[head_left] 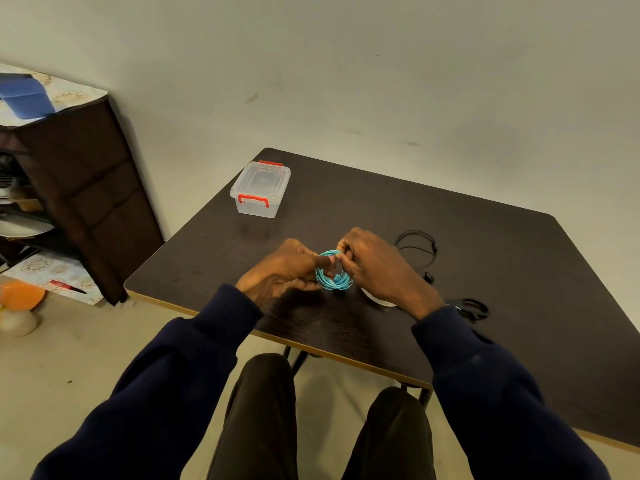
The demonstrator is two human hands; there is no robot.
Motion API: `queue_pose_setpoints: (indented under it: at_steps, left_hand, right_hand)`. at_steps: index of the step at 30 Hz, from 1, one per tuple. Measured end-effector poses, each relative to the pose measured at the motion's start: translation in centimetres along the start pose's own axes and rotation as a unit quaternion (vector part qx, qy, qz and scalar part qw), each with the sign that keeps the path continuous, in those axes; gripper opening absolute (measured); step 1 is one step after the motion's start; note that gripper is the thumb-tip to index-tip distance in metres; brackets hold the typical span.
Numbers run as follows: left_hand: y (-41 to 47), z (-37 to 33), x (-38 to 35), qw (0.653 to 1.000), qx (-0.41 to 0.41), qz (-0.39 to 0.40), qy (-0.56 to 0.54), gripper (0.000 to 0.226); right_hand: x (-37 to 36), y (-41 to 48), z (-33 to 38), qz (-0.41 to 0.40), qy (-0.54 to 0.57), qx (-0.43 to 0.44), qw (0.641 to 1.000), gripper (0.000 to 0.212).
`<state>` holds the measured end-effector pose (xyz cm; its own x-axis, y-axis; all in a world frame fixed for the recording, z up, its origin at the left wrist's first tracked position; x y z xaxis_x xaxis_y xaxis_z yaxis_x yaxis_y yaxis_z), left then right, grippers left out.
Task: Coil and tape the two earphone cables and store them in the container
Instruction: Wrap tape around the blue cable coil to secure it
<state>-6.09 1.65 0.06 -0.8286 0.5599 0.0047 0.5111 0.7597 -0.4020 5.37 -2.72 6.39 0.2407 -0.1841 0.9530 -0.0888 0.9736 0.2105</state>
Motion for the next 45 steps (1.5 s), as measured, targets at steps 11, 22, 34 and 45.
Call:
queue_pose_setpoints:
  at_steps: [11,22,34,45]
  left_hand:
    - [0.2,1.3,-0.4,0.990,0.055,0.042,-0.120,0.034]
    - [0.1,1.8,-0.7,0.976,0.107,0.070,-0.179,0.020]
    - [0.0,0.9,-0.8,0.983,0.077,0.055,-0.159,0.041]
    - [0.0,0.1,0.3,0.996,-0.003,-0.047,-0.074,0.022]
  right_hand:
    - [0.2,-0.2,0.2,-0.012,-0.022,0.015,1.000,0.014]
    - [0.1,-0.2,0.4,-0.021,-0.052,0.029,0.998,0.017]
    - [0.8,-0.4,1.4,-0.020,-0.114,0.072,0.991,0.017]
    - [0.8,-0.2,0.7,-0.011,-0.061,0.020,0.998,0.003]
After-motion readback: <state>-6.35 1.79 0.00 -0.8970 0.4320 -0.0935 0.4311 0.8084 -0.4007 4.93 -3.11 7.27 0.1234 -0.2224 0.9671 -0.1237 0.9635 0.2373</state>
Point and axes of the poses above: each hand's wrist, its own y-axis towards the middle knuckle, its own x-axis out of the back of the hand, z = x × y, the point moved 9 cm from there along y, towards the middle knuckle, and after that the axes turned 2 degrees about -x, right-handed, at the moved point
